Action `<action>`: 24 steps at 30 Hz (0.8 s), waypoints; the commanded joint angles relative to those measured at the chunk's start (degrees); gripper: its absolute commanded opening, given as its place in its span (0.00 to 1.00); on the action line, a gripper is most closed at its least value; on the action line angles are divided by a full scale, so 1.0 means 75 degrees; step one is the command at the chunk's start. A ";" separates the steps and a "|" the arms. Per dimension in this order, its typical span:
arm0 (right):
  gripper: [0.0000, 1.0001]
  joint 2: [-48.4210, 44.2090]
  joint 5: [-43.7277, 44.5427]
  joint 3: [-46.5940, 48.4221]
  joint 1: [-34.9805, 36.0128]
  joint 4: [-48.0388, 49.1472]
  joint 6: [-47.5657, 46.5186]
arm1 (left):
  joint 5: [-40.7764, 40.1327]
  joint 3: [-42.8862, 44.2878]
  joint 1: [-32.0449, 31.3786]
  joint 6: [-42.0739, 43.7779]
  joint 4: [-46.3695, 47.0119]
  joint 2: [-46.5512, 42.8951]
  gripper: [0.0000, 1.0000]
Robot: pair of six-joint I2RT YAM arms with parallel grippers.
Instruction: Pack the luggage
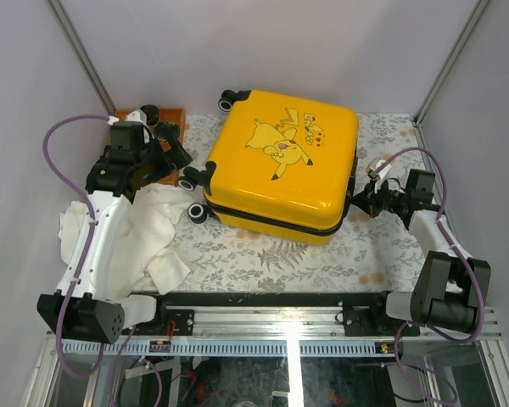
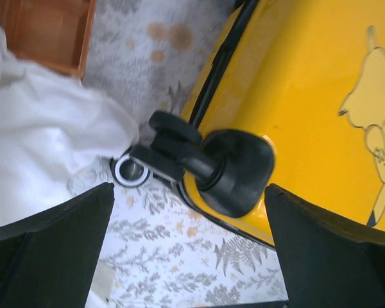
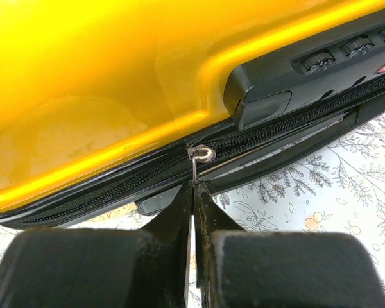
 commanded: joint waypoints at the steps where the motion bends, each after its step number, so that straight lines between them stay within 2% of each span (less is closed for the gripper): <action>1: 0.00 0.0077 -0.0531 0.0271 0.0337 -0.0626 -0.0172 | 0.0089 -0.0678 0.0268 -0.1395 -0.0337 -0.0058 1.00; 8: 0.00 0.0075 -0.0124 0.0351 0.0446 -0.0639 -0.0138 | 0.0751 -0.1336 0.0479 -0.2982 0.0522 0.0503 1.00; 10: 0.00 0.0049 -0.0030 0.0396 0.0494 -0.0804 -0.0218 | 0.0511 -0.1255 0.0491 -0.3587 0.0373 0.0694 1.00; 16: 0.00 0.0004 0.0206 0.0392 0.0627 -0.1104 -0.0370 | 0.0837 -0.0982 0.0463 -0.4650 0.0362 0.1310 1.00; 24: 0.00 0.0171 0.0422 0.0683 0.0660 -0.1658 -0.0794 | 0.1551 -0.0982 0.0318 -0.5746 0.1333 0.2028 0.99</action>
